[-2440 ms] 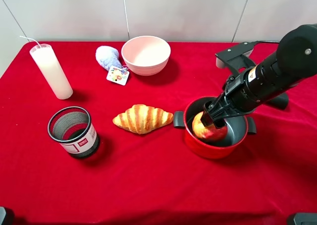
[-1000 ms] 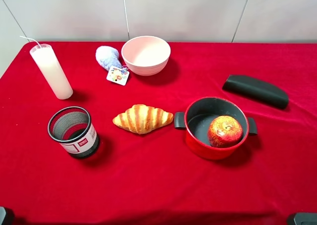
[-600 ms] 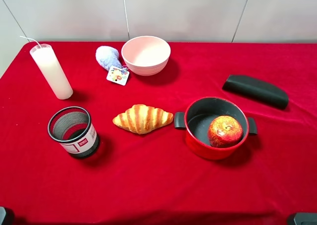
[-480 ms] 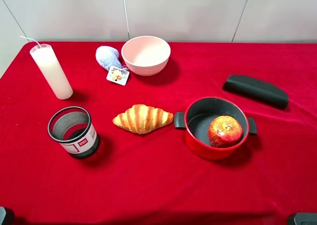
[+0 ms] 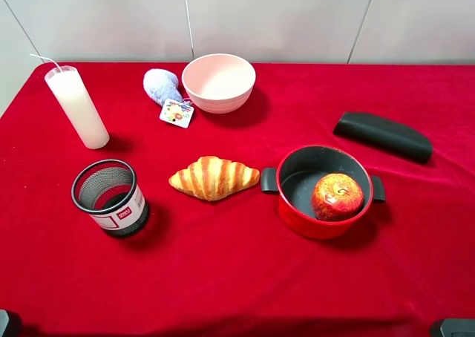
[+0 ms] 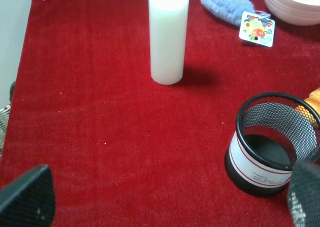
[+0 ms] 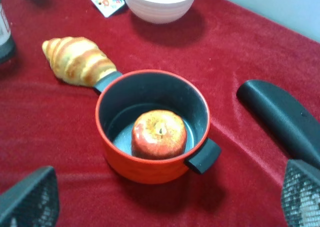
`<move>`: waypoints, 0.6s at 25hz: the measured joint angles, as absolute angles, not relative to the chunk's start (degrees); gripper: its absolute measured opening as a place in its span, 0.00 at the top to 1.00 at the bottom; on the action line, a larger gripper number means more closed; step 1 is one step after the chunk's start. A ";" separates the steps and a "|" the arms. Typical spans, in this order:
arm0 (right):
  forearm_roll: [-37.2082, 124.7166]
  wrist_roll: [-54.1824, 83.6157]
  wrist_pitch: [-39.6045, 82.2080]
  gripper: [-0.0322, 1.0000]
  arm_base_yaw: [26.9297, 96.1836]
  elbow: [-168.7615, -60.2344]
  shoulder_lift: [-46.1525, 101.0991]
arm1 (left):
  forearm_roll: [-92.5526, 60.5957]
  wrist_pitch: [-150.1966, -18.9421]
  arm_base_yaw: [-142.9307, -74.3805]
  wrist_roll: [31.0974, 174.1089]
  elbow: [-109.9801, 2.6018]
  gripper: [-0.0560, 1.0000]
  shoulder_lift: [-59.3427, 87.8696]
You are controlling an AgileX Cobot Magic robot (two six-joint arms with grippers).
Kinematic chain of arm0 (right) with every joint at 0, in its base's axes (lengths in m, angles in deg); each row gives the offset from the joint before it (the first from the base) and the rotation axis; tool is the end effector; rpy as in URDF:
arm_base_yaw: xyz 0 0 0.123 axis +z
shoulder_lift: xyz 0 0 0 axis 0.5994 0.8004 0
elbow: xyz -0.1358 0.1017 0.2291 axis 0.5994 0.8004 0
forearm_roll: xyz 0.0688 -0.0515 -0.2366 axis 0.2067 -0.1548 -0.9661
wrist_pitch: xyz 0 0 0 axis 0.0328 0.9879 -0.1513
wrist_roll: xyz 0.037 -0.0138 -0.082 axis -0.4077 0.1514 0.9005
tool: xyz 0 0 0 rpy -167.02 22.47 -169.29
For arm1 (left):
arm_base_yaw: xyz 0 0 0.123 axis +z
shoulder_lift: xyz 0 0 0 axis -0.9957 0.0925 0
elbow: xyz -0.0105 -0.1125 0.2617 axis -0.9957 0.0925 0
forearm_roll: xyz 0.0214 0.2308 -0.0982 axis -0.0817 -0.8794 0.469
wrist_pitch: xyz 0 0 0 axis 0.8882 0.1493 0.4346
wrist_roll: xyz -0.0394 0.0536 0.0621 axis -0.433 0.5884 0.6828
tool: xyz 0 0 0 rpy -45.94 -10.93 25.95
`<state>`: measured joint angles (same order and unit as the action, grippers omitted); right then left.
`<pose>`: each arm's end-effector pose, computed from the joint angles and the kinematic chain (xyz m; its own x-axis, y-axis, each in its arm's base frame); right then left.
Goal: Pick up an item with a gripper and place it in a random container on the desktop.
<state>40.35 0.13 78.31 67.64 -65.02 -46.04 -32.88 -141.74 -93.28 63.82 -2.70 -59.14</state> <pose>-0.0156 -0.0017 0.2795 -0.3644 -0.3478 -0.8639 -0.6089 0.7909 -0.0616 -0.0050 0.0056 0.2767 -0.4560 0.0147 -0.8899 0.0790 0.9966 -0.0240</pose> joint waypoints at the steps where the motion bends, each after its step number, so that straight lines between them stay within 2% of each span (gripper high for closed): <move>1: 39.99 -0.32 78.17 0.30 67.27 -64.98 -46.04 | -32.88 -141.74 -93.28 63.82 -2.70 0.09 -59.14; 15: 38.89 -1.32 77.15 0.30 51.43 -64.79 -46.04 | -32.88 -141.74 -93.28 63.82 -2.70 0.09 -59.14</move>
<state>38.89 -1.32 77.15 51.43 -64.79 -46.04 -32.88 -141.74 -93.28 63.82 -2.70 -59.14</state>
